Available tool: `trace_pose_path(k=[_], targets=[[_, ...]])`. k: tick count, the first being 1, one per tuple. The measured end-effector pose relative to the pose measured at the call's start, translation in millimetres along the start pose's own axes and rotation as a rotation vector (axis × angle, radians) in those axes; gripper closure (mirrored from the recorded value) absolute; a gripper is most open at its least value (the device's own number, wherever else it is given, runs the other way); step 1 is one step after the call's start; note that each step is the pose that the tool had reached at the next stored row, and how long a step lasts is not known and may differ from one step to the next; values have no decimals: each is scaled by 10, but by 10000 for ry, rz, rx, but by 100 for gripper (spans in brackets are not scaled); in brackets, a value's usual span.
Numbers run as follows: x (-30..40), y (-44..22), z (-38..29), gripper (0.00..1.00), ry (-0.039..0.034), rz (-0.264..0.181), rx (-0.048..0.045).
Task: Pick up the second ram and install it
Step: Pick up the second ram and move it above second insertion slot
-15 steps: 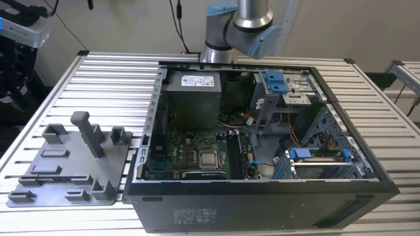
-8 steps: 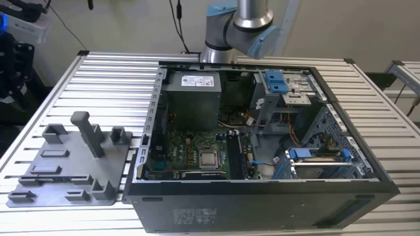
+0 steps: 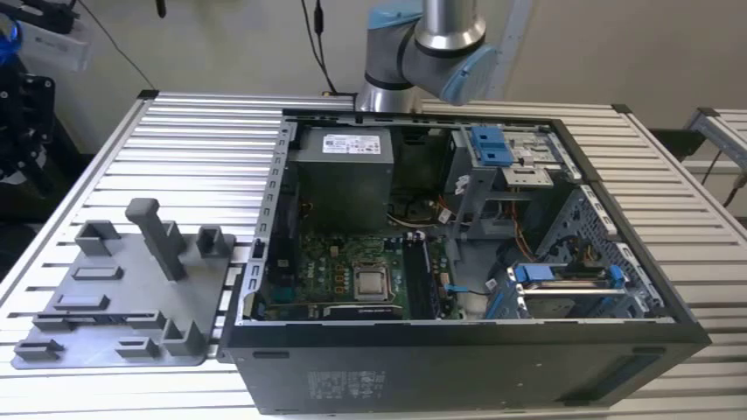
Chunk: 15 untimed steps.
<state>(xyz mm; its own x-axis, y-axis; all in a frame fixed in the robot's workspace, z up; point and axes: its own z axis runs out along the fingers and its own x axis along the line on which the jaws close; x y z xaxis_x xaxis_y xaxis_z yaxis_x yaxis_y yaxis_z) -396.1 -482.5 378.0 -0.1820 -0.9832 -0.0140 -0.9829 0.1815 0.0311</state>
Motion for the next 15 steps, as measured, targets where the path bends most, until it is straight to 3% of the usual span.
trace_pose_path(k=[5, 13, 15], targets=[[0, 1, 2, 89, 27, -859, -12], [0, 1, 2, 88, 29, -922, -13], [0, 1, 2, 76, 29, -924, -13]])
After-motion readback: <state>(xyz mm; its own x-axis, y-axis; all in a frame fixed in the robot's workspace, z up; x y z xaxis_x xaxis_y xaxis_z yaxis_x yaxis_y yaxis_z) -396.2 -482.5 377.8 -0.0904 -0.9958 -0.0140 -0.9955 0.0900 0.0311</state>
